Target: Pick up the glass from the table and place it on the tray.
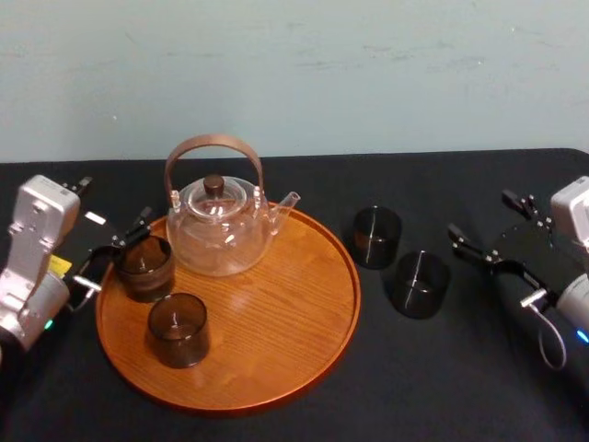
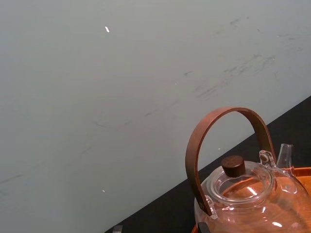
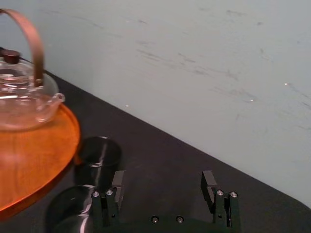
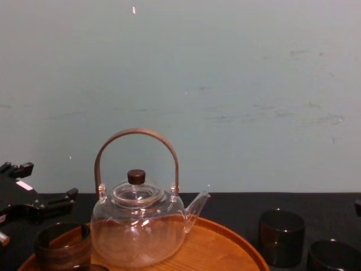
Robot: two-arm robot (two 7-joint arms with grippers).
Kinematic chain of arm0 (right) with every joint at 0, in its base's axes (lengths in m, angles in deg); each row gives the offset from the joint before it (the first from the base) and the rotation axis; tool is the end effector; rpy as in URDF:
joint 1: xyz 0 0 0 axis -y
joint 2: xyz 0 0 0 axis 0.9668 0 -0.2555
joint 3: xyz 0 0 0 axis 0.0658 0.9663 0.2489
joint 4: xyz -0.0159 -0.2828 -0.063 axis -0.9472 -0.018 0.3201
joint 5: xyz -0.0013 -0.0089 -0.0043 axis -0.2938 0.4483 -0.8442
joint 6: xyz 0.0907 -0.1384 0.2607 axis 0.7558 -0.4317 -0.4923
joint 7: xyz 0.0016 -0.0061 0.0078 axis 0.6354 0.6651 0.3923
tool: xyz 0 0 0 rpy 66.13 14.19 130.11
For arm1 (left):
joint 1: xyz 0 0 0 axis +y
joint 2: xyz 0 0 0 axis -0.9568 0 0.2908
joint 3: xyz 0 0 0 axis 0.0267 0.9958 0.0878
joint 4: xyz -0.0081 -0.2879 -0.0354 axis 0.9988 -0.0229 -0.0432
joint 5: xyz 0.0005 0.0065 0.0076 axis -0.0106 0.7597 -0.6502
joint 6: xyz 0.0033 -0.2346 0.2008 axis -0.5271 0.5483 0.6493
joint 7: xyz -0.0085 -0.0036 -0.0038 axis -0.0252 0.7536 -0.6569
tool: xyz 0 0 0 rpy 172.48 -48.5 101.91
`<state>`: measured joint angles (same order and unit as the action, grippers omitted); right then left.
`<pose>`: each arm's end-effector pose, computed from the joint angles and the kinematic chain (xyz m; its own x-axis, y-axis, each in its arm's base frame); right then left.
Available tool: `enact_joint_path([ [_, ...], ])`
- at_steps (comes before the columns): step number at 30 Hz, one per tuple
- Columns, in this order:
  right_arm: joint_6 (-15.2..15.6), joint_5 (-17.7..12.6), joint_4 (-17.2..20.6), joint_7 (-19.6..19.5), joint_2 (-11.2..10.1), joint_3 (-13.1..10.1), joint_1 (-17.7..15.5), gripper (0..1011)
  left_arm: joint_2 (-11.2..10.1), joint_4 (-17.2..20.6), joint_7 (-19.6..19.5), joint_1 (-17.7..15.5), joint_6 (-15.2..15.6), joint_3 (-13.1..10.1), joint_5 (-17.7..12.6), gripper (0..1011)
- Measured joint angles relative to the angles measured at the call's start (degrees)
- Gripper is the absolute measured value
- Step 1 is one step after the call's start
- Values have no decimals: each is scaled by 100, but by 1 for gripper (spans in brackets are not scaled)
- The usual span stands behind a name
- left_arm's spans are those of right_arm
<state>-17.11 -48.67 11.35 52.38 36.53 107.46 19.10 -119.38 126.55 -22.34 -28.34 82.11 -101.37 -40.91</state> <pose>0.3284 -0.0940 -0.2868 0.3955 -0.8621 0.3169 0.9183 0.3784 -0.1165 0.3581 0.0827 -0.3023 0.2922 0.8803 0.3738 -0.9553 0.2873 0.0701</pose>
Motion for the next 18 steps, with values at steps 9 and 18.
enact_joint_path([
  [9,147,-124,628,184,-228,-182,-592,1002,0,0,0,0,0,0,0,1001],
  [18,363,-95,906,371,-292,-193,-894,1003,0,0,0,0,0,0,0,1001],
])
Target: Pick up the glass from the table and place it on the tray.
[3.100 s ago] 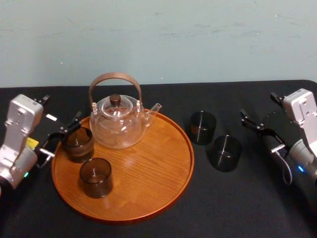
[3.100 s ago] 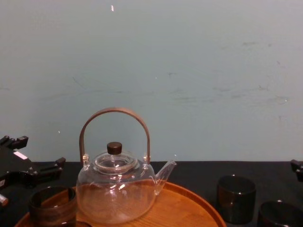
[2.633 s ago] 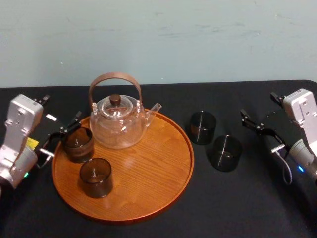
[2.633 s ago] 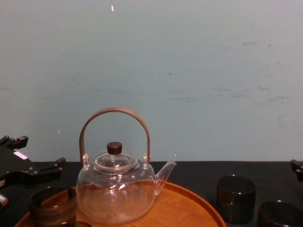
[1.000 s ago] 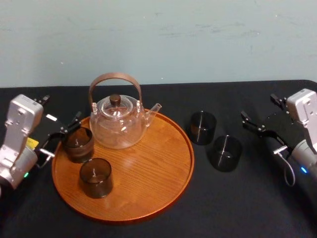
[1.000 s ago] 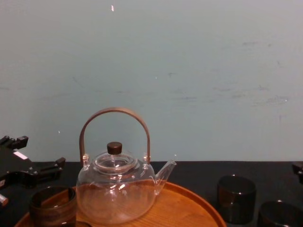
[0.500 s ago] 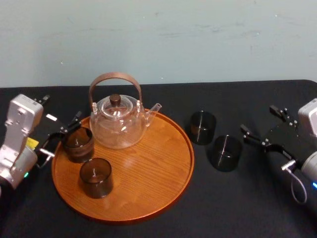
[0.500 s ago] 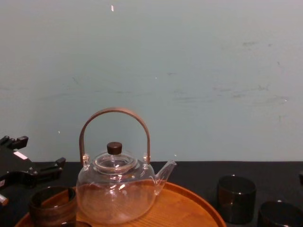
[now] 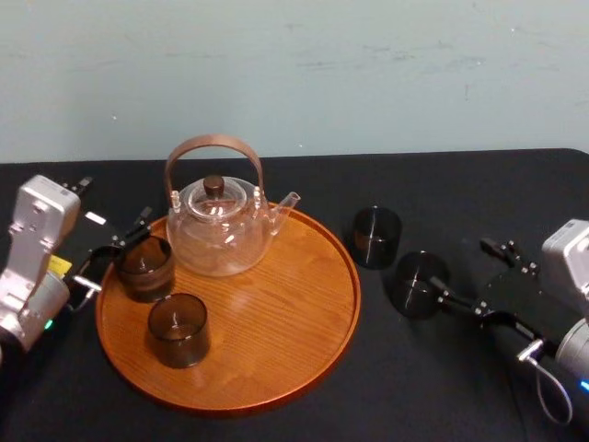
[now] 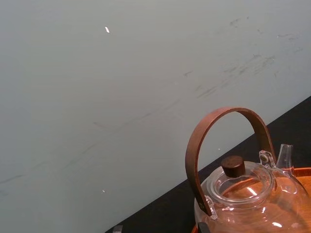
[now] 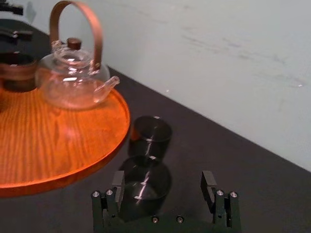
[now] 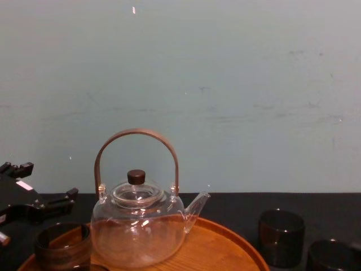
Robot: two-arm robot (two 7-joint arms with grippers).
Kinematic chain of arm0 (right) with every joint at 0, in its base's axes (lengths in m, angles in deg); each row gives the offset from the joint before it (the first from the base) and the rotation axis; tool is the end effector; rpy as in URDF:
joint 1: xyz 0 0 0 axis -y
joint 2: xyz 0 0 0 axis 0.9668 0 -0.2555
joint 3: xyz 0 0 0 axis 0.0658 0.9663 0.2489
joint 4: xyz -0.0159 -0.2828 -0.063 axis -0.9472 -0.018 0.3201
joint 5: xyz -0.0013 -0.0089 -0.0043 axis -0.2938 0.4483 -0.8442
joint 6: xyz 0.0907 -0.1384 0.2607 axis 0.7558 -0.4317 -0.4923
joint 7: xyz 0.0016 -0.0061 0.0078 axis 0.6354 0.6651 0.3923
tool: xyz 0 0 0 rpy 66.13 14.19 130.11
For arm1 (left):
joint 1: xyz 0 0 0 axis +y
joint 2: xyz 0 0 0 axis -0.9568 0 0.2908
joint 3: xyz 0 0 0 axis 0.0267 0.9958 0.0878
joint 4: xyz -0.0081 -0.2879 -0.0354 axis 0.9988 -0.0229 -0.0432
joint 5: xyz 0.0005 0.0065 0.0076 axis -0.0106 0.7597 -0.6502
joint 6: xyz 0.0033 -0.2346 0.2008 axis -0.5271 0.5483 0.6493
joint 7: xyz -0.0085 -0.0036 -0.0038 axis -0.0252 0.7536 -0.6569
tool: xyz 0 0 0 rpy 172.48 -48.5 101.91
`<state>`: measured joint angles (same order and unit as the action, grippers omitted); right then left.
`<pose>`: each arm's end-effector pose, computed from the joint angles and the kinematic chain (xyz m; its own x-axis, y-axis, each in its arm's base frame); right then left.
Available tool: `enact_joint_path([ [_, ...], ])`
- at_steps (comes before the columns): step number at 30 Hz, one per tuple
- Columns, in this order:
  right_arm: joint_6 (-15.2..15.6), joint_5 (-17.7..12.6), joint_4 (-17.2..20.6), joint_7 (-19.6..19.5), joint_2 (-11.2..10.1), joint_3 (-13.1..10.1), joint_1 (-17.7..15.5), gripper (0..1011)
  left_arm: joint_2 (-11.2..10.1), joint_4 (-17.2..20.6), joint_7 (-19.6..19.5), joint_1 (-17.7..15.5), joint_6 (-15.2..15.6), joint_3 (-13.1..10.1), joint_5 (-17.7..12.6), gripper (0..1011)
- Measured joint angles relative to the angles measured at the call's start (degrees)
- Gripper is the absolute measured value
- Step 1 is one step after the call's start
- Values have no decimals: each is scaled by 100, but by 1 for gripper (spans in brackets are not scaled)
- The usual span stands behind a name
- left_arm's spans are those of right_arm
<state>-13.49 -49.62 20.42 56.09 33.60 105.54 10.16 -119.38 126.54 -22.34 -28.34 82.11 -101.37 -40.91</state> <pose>0.2858 -0.0849 -0.2850 0.5166 -0.8122 0.2709 0.8552 0.4741 -0.2093 0.3581 0.0827 -0.3023 0.2921 0.8803 0.3738 -0.9553 0.2872 0.0702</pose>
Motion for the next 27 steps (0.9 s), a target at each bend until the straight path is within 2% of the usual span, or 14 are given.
enact_joint_path([
  [10,134,117,57,148,65,-7,-112,1002,0,0,0,0,0,0,0,1002],
  [27,362,156,-326,494,388,-61,62,1002,0,0,0,0,0,0,0,1001],
])
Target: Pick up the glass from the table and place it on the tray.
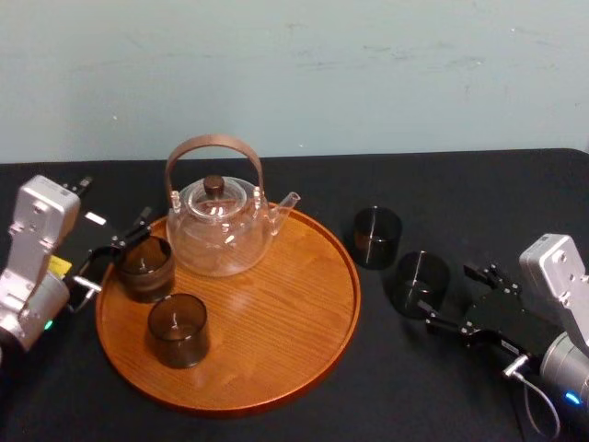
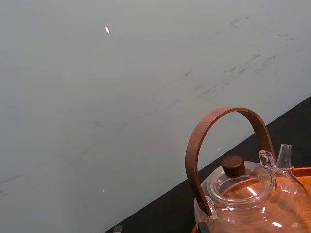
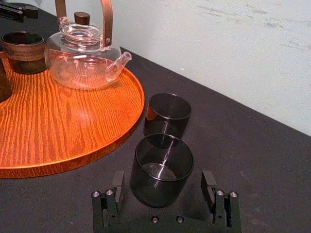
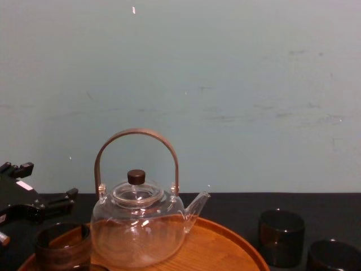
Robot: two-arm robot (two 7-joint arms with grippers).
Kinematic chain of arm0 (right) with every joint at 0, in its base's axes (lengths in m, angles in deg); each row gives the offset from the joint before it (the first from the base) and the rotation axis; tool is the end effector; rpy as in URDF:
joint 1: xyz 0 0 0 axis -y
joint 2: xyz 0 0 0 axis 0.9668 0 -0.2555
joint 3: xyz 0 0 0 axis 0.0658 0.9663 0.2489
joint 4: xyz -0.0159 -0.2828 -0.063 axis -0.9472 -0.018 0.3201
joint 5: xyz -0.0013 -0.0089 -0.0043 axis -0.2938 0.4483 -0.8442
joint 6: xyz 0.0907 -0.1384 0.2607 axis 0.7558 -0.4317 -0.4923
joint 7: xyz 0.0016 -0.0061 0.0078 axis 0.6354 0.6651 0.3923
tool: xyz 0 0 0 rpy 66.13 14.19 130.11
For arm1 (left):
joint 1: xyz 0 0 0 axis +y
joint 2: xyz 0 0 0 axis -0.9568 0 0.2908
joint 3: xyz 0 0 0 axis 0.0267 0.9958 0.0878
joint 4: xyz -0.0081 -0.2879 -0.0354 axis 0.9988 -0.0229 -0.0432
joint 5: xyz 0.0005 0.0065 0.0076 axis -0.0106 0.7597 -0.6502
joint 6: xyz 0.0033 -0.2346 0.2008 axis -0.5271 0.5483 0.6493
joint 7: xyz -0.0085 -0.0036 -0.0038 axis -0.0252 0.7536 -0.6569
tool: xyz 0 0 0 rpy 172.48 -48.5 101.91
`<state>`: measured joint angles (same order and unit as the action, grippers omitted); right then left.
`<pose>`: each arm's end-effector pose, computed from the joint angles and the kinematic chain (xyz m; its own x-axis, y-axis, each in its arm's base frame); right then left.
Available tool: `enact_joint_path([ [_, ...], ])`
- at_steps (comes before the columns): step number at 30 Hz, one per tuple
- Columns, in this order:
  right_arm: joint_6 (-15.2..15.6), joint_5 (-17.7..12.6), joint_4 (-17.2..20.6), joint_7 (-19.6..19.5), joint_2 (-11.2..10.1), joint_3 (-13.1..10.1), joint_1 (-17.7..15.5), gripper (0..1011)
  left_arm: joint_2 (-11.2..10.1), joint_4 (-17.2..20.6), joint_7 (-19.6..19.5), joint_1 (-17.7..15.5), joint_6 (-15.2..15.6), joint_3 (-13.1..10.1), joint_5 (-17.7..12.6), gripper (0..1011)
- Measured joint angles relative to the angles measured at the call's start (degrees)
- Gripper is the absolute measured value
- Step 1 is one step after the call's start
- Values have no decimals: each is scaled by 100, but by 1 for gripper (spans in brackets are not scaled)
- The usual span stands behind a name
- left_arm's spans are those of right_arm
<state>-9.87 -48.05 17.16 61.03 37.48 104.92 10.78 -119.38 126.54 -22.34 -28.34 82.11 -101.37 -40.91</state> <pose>0.2902 -0.0805 -0.3003 0.5583 -0.8016 0.2140 0.8198 0.4933 -0.2909 0.3581 0.0827 -0.3023 0.2921 0.8803 0.3738 -0.9553 0.2872 0.0702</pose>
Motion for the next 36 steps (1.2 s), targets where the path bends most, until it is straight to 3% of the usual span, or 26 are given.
enact_joint_path([
  [36,31,227,-1065,765,765,-77,731,1002,0,0,0,0,0,0,0,1001],
])
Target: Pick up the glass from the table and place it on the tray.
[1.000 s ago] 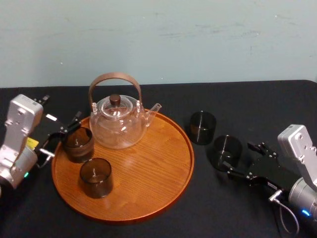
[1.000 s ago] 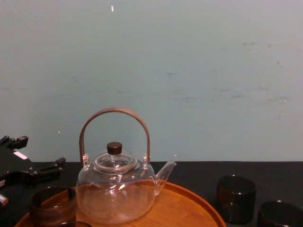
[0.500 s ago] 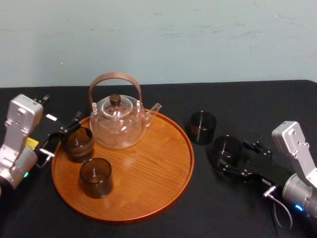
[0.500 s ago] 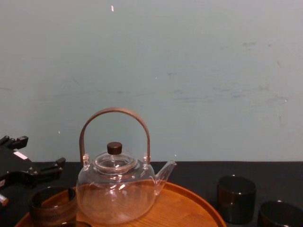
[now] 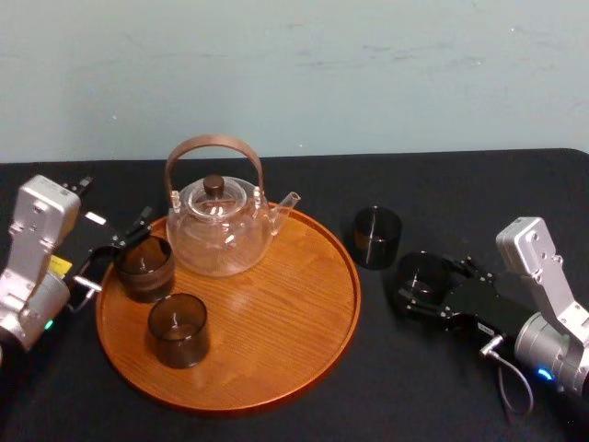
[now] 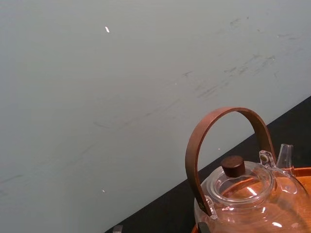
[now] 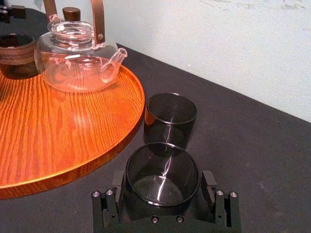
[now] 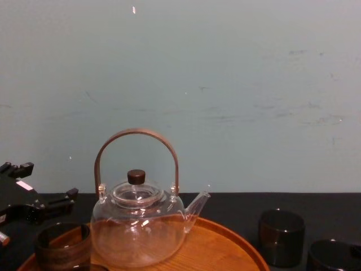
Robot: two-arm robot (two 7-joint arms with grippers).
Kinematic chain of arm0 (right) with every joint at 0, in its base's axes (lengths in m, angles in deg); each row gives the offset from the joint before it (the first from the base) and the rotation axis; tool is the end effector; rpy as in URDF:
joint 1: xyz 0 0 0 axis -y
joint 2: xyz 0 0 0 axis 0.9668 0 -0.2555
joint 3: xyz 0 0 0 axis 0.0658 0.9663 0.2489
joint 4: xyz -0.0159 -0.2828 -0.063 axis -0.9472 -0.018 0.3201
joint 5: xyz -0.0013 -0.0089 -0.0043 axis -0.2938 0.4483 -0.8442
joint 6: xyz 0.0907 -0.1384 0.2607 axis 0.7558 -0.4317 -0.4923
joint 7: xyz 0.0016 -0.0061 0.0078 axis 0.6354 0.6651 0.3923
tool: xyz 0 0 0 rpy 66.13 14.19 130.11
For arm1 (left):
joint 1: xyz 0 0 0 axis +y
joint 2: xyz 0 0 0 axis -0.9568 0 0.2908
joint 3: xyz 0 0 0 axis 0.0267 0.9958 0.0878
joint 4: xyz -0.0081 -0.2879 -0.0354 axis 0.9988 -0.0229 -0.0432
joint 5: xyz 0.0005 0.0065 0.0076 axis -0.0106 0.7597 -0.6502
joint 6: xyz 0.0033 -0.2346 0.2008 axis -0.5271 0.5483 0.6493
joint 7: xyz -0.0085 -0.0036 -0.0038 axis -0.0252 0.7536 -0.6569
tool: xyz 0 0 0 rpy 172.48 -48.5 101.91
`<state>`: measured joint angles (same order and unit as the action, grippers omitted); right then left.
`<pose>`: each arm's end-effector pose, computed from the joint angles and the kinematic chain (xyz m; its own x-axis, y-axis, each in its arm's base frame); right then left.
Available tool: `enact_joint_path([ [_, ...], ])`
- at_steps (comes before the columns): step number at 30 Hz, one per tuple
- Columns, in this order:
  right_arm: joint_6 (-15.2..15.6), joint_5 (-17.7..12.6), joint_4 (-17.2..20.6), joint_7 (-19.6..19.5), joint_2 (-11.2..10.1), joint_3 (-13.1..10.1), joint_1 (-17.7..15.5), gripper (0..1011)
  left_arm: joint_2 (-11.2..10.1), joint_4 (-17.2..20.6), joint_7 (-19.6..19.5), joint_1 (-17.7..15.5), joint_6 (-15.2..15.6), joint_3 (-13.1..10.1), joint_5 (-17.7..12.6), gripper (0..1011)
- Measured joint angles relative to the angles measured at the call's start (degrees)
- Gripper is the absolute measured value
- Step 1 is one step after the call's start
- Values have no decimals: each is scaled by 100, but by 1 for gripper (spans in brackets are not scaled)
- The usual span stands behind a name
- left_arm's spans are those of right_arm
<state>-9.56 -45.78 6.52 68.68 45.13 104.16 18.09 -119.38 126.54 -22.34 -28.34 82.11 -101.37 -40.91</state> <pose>0.3290 -0.0762 -0.3181 0.5843 -0.7987 0.1436 0.7944 0.5269 -0.3022 0.3581 0.0827 -0.3023 0.2921 0.8803 0.3738 -0.9553 0.2872 0.0702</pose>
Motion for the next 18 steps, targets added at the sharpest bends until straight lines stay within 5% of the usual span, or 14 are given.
enact_joint_path([
  [18,-93,105,-407,251,281,-51,322,1002,0,0,0,0,0,0,0,1001],
])
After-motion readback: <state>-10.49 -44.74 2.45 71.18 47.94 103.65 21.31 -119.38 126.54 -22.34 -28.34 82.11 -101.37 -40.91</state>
